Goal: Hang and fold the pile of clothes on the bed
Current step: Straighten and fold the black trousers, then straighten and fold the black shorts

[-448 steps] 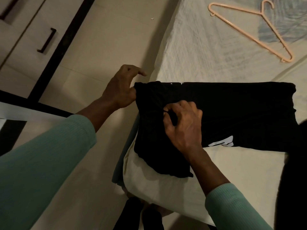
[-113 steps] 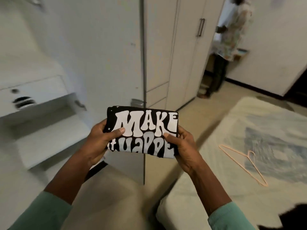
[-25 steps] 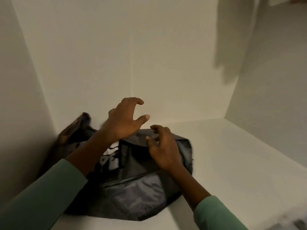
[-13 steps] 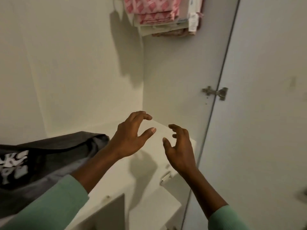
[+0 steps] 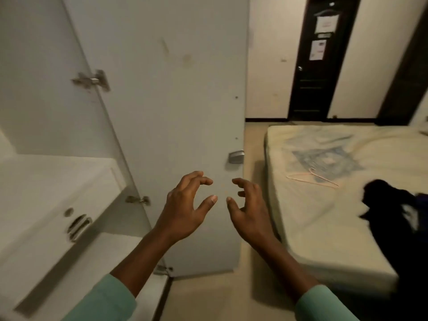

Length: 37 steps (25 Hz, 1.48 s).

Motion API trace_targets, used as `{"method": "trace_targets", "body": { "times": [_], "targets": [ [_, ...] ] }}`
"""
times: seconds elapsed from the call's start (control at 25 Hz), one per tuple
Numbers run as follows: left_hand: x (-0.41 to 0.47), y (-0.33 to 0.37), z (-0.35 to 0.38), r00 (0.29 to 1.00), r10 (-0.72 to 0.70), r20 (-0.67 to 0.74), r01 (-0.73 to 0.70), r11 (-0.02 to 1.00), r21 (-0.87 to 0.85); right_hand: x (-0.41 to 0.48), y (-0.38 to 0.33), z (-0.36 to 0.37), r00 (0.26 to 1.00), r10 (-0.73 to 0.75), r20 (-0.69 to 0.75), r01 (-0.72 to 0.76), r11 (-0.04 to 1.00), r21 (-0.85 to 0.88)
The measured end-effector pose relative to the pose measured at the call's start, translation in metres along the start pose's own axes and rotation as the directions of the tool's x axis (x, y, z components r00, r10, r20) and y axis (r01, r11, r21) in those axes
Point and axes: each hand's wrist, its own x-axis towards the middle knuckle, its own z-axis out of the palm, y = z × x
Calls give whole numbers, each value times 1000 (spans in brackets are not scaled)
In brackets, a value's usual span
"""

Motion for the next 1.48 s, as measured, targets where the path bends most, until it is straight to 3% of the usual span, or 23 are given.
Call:
{"method": "trace_targets", "body": {
  "times": [0.32, 0.48, 0.68, 0.8, 0.92, 1.16, 1.36, 1.48],
  "targets": [
    [71, 39, 235, 930, 159, 332, -59, 954, -294, -3, 171, -123, 932, 317, -176, -345, 925, -159],
    [110, 53, 328, 858, 206, 470, -18, 927, -375, 1, 231, -172, 816, 499, -290, -560, 807, -188],
    [137, 65, 423, 718, 298, 629, -1, 905, -426, -3, 290, -205, 664, 643, -383, -728, 673, -131],
    [142, 66, 475, 648, 314, 694, -6, 913, -408, -8, 324, -219, 622, 682, -384, -762, 640, -99],
    [156, 69, 533, 587, 297, 753, 4, 929, -369, 2, 374, -245, 521, 765, -380, -833, 552, -31],
    [220, 84, 660, 518, 205, 831, -42, 976, -215, 69, 513, -319, 475, 822, -314, -873, 485, -51],
    [272, 117, 780, 417, 37, 908, 56, 996, -66, 140, 643, -380, 402, 888, -224, -913, 407, -26],
    [301, 136, 872, 385, -92, 918, 184, 983, 21, 178, 734, -413, 414, 887, -205, -906, 422, -4]
  ]
}}
